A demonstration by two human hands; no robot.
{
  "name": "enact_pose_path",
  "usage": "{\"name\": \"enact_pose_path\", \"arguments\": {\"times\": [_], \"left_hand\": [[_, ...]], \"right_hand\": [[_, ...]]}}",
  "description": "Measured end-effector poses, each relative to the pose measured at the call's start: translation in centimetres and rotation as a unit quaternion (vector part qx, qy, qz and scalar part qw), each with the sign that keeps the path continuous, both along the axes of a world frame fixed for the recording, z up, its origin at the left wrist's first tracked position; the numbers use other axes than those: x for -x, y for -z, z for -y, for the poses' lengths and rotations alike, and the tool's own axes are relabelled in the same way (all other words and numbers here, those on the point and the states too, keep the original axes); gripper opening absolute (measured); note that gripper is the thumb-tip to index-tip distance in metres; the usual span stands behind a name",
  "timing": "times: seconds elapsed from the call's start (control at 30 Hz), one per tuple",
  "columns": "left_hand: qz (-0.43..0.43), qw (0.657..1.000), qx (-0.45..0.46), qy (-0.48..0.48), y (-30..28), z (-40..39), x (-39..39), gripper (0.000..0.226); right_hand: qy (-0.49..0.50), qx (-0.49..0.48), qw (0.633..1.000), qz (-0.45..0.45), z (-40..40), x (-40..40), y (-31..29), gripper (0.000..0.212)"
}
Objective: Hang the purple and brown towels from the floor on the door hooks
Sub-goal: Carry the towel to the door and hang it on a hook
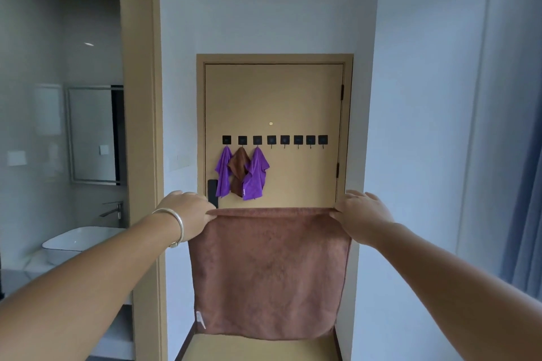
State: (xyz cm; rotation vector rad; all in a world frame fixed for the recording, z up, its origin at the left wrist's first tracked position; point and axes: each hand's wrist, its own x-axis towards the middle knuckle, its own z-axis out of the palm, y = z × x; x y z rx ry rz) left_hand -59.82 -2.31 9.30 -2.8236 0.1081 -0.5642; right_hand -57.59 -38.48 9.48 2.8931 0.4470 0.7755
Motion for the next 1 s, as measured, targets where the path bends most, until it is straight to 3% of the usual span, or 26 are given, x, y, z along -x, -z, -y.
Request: {"name": "enact_pose_path", "arguments": {"times": [0.37, 0.7, 1.0], "left_hand": [[-0.012, 0.999, -0.04, -0.016, 0.4, -0.2, -15.3, 0.039], [0.017, 1.0, -0.015, -0.016, -2.9, 2.3, -30.3, 0.037], [0.001, 0.999, -0.027, -0.022, -1.4, 1.6, -42.4, 0.037]], "right_hand": [[-0.008, 0.015, 1.0, 0.01, -0.5, -17.1, 0.7, 0.033], [-0.017, 0.01, 0.999, 0.027, 1.3, -34.3, -2.0, 0.034], [-0.024, 0.021, 0.999, 0.041, 1.0, -46.5, -0.5, 0.029]]}}
